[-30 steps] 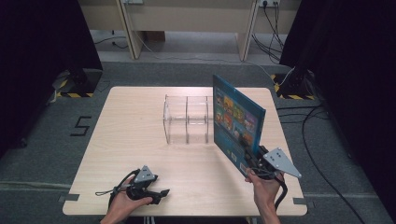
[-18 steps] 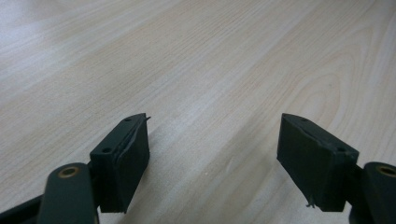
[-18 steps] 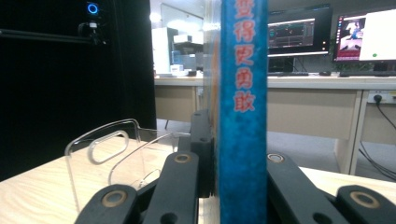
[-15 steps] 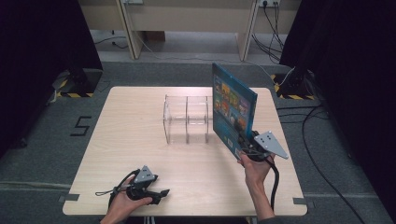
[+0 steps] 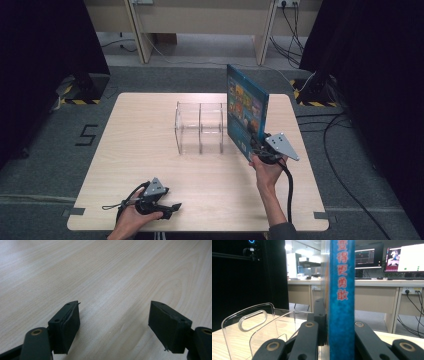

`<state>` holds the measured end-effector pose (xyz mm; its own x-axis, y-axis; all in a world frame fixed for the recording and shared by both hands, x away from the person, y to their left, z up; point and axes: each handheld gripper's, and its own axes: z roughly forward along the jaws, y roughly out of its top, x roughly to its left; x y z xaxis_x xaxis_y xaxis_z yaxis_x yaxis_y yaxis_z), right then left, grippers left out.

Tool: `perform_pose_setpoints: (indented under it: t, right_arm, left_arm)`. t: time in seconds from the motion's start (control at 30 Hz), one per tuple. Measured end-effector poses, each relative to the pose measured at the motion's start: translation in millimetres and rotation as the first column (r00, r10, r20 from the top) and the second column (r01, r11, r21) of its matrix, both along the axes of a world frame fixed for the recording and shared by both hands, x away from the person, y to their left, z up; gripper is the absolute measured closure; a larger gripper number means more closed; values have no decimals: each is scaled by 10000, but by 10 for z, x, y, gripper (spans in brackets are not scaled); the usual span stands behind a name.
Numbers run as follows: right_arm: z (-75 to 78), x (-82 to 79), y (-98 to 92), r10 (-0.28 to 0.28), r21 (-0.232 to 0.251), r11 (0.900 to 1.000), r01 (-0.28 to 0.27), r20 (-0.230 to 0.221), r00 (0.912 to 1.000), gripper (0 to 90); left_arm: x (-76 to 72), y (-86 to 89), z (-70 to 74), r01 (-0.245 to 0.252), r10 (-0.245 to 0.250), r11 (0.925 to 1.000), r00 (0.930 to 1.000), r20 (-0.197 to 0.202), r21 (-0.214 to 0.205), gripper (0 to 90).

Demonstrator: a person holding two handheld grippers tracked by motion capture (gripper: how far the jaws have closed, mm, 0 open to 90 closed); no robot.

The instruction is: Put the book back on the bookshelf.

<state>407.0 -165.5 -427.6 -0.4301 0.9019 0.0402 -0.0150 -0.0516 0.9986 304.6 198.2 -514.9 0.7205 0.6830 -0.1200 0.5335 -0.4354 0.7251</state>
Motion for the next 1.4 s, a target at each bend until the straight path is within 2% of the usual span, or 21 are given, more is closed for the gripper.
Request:
perform_pose_setpoints:
  t: [0.33,0.6,0.63,0.7,0.73,0.87,0.97,1.1,1.2,1.4]
  right_arm:
    - [-69,139,58,-151,-69,9999,152,192,9997,828]
    - [-130,164,66,-232,-21,9997,233,400,9989,827]
    - [-141,155,58,-225,185,9996,218,350,9991,823]
    - [-147,140,57,-252,228,9994,246,296,9992,823]
    - [-159,102,40,-266,45,9996,265,219,9994,822]
    - [-178,42,3,-184,-33,9998,184,42,9998,819]
    - [-193,-10,-45,-104,-124,9999,101,-280,9996,814]
    - [-225,-22,-111,-106,-233,9997,96,-409,9991,808]
    - [-243,-16,-143,-61,-68,10000,57,-495,9988,807]
    - [-237,-23,-133,-50,-117,9999,44,-490,9988,802]
  left_arm:
    - [-3,0,-1,19,-19,10000,10000,-3,-17,245]
    - [-9,0,-1,60,-60,10000,10000,-15,-34,245]
    - [-10,0,0,66,-66,10000,10000,-16,-29,245]
    - [-12,0,0,67,-67,10000,10000,-23,-33,245]
    - [-12,1,0,71,-71,10000,10000,-26,-31,245]
    - [-14,-2,1,72,-72,10000,10000,-30,-20,245]
    - [-16,-7,1,79,-79,10000,10000,-22,-13,245]
    - [-16,-6,1,102,-102,9999,9999,-18,11,245]
    - [-15,-6,2,108,-108,9999,9999,-18,10,245]
    - [-16,-6,1,112,-112,9999,9999,-11,10,245]
